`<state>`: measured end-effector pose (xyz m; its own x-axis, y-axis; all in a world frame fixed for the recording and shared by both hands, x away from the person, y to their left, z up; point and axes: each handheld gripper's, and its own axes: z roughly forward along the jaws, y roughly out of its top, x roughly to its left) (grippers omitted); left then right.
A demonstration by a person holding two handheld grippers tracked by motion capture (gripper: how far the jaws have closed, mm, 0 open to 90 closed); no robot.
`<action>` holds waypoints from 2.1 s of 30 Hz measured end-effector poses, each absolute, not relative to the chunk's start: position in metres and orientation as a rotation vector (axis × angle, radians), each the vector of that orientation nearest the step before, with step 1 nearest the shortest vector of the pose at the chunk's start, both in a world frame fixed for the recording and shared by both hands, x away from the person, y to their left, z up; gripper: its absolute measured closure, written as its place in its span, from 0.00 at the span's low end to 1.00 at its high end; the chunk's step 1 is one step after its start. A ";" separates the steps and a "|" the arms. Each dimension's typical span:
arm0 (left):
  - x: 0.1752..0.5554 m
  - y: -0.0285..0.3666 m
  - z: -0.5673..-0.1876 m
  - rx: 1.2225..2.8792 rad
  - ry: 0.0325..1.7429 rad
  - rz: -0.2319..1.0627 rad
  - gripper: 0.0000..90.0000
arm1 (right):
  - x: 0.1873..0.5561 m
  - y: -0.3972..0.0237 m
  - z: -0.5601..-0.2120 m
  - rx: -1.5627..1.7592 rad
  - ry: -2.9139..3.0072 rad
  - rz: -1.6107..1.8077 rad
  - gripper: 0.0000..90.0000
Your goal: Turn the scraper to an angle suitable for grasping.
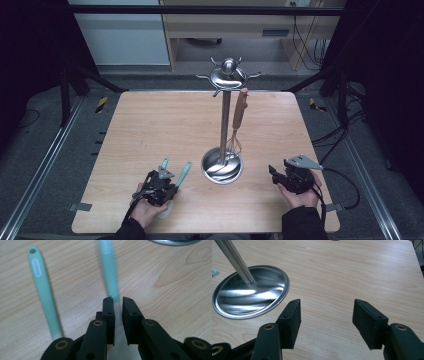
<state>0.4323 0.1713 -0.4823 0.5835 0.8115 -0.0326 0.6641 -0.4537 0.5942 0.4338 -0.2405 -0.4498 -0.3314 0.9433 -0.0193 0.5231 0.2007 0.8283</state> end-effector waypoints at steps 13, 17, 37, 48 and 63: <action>0.428 0.171 -0.483 2.315 1.118 0.347 0.82 | 0.434 -0.242 -0.450 1.357 1.939 1.012 0.45; 0.430 0.172 -0.481 2.334 1.128 0.331 0.85 | 0.434 -0.242 -0.449 1.362 1.940 1.011 0.45; 0.433 0.169 -0.479 2.368 1.141 0.346 0.90 | 0.434 -0.242 -0.450 1.367 1.945 1.012 0.45; 0.427 0.178 -0.460 2.302 1.101 0.370 0.91 | 0.433 -0.243 -0.449 1.376 1.940 1.011 0.45; 0.425 0.170 -0.475 2.363 1.104 0.356 0.90 | 0.433 -0.243 -0.449 1.374 1.945 1.008 0.45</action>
